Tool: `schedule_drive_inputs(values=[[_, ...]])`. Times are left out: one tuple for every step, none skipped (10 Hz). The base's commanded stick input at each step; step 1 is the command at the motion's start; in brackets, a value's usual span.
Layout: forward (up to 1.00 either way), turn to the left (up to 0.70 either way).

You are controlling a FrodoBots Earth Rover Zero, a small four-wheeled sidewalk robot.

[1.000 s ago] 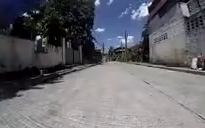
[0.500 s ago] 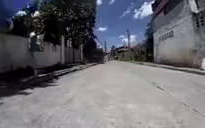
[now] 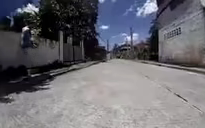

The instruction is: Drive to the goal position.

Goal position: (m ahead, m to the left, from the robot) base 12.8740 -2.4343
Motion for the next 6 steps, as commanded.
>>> schedule_drive_inputs(values=[[1.00, 0.00], [1.00, 0.00], [1.00, 0.00], [1.00, 0.00], [1.00, 0.00], [1.00, 0.01]])
